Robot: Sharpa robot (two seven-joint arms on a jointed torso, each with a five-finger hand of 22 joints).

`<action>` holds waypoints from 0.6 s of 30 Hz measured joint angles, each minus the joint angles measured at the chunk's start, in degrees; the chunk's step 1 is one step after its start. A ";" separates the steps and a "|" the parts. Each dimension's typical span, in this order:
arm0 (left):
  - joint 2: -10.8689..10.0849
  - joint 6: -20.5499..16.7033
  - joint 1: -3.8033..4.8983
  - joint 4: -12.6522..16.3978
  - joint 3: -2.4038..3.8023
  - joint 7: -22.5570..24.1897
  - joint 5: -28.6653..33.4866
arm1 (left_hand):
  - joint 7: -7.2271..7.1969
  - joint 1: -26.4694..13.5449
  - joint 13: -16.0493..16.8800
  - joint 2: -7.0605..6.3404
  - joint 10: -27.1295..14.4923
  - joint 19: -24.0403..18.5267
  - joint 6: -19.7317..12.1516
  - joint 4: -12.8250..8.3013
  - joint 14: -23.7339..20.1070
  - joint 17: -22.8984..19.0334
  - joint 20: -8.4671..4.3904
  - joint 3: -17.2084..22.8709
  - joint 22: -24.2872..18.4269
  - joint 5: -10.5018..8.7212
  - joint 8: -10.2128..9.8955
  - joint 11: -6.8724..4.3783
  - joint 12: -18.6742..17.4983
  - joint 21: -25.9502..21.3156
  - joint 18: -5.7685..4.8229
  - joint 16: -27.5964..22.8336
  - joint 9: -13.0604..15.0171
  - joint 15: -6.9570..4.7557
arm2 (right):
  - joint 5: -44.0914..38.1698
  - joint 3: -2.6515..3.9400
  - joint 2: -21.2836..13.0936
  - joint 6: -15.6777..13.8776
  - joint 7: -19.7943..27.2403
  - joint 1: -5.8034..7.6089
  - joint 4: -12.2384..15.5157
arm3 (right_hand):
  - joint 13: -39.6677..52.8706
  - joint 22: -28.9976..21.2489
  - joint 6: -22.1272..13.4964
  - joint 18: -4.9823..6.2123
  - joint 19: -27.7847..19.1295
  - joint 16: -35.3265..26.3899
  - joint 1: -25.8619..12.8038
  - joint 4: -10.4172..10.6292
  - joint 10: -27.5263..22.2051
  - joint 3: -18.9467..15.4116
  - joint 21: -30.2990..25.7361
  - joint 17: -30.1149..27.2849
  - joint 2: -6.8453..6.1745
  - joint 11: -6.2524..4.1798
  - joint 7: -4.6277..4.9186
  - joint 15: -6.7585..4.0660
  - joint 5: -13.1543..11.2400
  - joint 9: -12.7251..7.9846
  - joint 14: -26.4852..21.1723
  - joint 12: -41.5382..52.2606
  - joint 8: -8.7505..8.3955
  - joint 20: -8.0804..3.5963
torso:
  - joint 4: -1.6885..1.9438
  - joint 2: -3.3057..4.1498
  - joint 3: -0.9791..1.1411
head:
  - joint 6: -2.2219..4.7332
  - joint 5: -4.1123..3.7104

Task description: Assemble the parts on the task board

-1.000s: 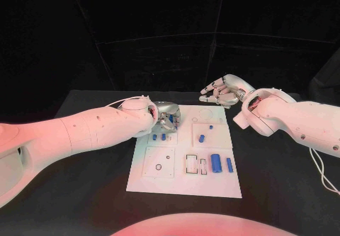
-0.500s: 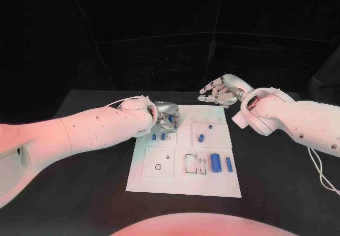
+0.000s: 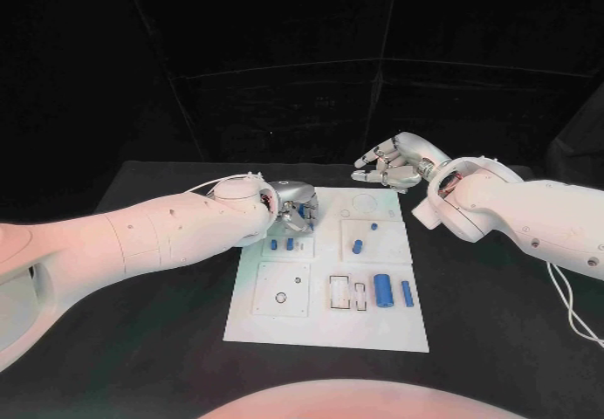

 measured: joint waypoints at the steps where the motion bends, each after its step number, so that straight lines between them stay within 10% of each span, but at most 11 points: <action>1: -0.17 -0.21 -0.02 0.20 0.00 0.05 0.00 | 0.00 0.00 -0.01 0.00 0.00 0.00 0.00 0.00 0.00 0.00 0.00 0.00 0.00 0.00 -0.05 0.00 -0.15 0.12 0.00 0.00 0.00 0.00 | 0.00 0.00 0.00 0.00 0.00 0.00 -0.01 | 0.00 0.00 0.00 0.00 0.00 0.00 0.00 0.00 0.00 0.00 0.00 0.00 0.00 0.00 0.00 0.00 0.00 0.00 0.00 0.00 0.00 0.00 | 0.01 0.00 -0.01 | 0.03 -0.01; 7: -1.97 -1.39 -0.03 2.40 0.29 0.41 0.13 | 0.00 0.00 -0.01 0.00 0.00 -0.01 0.00 0.00 0.00 0.00 0.01 0.00 0.14 0.00 -0.10 0.00 -0.30 0.24 0.00 0.00 -0.01 0.00 | 0.00 0.00 0.02 0.00 0.01 0.00 -0.07 | 0.00 0.00 0.00 0.00 0.00 0.00 0.00 0.00 0.00 0.00 0.00 0.00 0.00 0.00 0.00 0.00 0.00 0.00 0.00 0.00 0.00 0.00 | 0.04 -0.01 -0.03 | 0.20 -0.07; 18: -6.39 -2.75 0.23 7.45 2.61 0.67 1.16 | -0.10 0.00 -0.10 0.00 0.20 -0.02 0.31 0.00 0.00 0.00 0.02 0.00 0.42 0.00 -0.38 0.20 -0.83 0.48 0.00 0.00 -0.10 0.01 | 0.00 0.00 -0.09 0.01 0.02 -0.01 -0.10 | -0.01 0.00 0.00 0.00 0.00 0.00 0.00 0.00 0.00 0.00 0.00 -0.01 0.00 0.00 0.00 0.00 0.00 0.00 0.00 0.00 0.00 0.00 | 0.10 -0.03 -0.04 | 0.54 0.07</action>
